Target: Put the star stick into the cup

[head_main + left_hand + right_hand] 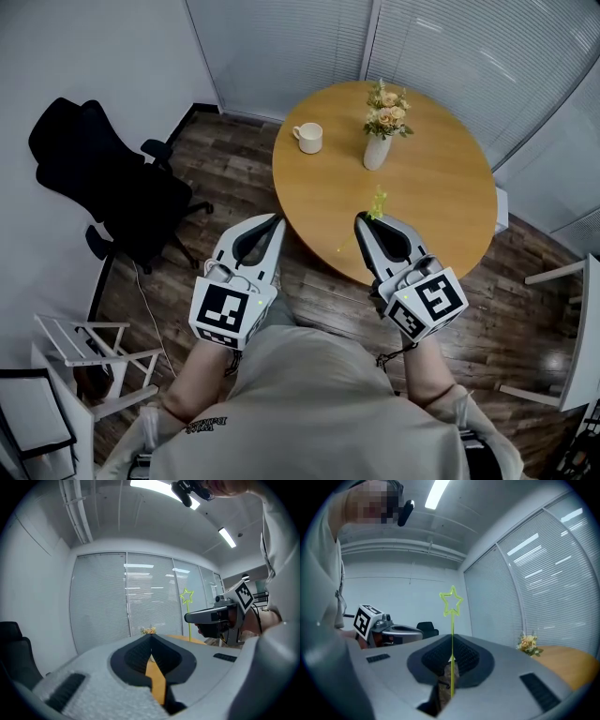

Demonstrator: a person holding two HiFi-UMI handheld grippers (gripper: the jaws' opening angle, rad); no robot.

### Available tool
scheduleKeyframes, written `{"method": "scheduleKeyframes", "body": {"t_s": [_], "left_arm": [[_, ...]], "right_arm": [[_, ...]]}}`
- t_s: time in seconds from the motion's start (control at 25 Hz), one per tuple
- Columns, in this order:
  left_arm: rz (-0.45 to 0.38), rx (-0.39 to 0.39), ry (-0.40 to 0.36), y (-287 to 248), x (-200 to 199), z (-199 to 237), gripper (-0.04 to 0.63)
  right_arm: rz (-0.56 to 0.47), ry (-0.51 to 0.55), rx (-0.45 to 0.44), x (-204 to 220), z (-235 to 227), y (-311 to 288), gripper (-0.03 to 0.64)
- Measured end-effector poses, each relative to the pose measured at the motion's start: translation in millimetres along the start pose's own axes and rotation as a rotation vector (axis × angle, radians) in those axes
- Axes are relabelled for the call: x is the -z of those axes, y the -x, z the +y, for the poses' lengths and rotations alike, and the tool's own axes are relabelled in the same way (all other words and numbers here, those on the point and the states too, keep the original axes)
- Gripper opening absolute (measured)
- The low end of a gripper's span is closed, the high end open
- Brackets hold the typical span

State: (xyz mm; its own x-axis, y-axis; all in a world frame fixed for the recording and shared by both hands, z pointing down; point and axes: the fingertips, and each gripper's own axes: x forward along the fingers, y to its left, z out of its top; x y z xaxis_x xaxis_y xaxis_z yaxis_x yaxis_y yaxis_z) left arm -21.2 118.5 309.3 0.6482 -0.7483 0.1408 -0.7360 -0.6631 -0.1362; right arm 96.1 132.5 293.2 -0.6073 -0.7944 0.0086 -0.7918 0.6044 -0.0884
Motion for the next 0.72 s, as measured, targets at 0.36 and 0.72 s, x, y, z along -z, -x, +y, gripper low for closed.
{"method": "scheduleKeyframes", "body": {"t_s": [0.36, 0.72], "left_arm": [[0.022, 0.036, 0.015, -42, 13, 53, 0.021], [0.034, 0.08, 0.0, -90, 15, 105, 0.021]], "right_arm": [[0.05, 0.0, 0.033, 16, -26, -63, 0.029], [0.049, -0.013, 0.067, 13, -57, -124, 0.029]]}}
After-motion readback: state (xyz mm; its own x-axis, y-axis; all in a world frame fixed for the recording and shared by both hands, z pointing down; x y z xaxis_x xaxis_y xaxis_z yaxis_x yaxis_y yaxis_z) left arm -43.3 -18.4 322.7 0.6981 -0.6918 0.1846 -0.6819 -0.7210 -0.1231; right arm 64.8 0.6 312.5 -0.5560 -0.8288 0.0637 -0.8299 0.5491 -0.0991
